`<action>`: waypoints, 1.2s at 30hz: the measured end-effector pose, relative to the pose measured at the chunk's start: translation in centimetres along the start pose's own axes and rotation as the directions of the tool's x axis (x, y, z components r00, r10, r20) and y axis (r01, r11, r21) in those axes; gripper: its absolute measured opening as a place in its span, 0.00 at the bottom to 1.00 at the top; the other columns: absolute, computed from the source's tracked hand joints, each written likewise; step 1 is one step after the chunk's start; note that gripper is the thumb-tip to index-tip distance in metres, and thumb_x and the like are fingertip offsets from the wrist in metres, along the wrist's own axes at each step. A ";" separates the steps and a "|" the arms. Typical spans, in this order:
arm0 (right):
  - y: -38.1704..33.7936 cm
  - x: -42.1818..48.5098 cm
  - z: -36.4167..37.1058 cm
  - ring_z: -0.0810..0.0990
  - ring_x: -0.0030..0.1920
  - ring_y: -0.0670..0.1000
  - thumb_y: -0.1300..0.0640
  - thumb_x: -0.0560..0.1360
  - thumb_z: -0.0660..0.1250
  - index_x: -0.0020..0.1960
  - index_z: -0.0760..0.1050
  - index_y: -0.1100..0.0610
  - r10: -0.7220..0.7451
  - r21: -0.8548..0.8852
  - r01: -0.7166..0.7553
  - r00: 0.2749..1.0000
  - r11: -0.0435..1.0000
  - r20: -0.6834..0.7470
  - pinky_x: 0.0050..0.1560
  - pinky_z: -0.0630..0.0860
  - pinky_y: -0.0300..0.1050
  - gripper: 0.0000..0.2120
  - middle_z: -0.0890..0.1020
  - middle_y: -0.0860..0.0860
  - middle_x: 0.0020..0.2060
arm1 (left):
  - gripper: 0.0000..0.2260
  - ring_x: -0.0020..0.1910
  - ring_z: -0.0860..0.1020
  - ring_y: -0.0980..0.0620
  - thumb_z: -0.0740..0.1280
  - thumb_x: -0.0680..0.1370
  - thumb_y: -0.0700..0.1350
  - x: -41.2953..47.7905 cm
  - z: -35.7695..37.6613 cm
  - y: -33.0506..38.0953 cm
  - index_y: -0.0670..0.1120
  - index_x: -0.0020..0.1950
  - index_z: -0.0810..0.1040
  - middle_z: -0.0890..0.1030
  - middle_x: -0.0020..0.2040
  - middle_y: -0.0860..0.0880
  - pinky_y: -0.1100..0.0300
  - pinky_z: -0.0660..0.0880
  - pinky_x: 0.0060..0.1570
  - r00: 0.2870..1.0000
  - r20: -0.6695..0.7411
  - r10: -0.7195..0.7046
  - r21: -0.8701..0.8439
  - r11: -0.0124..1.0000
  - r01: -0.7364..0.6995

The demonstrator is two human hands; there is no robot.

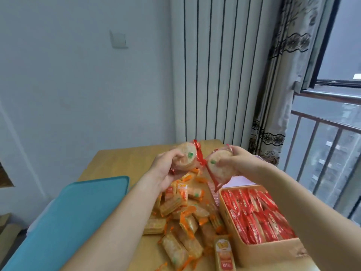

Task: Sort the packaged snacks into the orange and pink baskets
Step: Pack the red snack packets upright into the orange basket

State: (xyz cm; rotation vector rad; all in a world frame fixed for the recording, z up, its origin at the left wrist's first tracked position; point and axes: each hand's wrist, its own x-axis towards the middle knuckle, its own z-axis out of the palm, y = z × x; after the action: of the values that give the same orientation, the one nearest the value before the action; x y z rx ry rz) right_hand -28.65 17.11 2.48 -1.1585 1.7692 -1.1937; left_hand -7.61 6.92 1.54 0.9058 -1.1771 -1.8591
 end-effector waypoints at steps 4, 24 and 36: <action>2.4 -5.6 -4.9 0.83 0.39 0.57 0.67 0.75 0.69 0.46 0.82 0.57 0.047 0.306 -0.002 0.989 0.952 -0.138 0.43 0.83 0.54 0.06 0.83 0.58 0.41 | 0.15 0.47 0.81 0.42 0.66 0.75 0.39 -2.1 6.1 -3.6 0.40 0.61 0.79 0.82 0.51 0.39 0.56 0.81 0.35 0.989 0.132 -0.068 0.004 0.998 0.068; 8.4 -9.7 -9.4 0.81 0.53 0.48 0.48 0.80 0.65 0.61 0.81 0.50 -0.243 -0.531 0.015 0.900 0.847 -0.363 0.57 0.79 0.51 0.13 0.84 0.48 0.56 | 0.32 0.63 0.70 0.52 0.78 0.66 0.58 -4.5 10.1 -11.0 0.57 0.67 0.72 0.74 0.61 0.57 0.56 0.70 0.61 0.803 0.444 0.399 0.825 0.167 -0.539; 4.2 -11.2 -10.0 0.83 0.42 0.51 0.59 0.79 0.70 0.55 0.81 0.56 -0.161 -0.126 0.156 0.986 0.980 -0.038 0.46 0.79 0.49 0.05 0.86 0.51 0.43 | 0.25 0.55 0.78 0.59 0.78 0.70 0.58 -6.7 14.8 -8.8 0.54 0.62 0.75 0.80 0.56 0.57 0.61 0.78 0.52 0.790 0.325 0.520 0.549 0.577 -0.605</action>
State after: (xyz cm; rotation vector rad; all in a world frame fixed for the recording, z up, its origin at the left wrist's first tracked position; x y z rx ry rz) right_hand -34.77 31.48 2.61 -1.3753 1.8355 -1.2275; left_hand -18.97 21.29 -0.69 0.6149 -1.9716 -0.9915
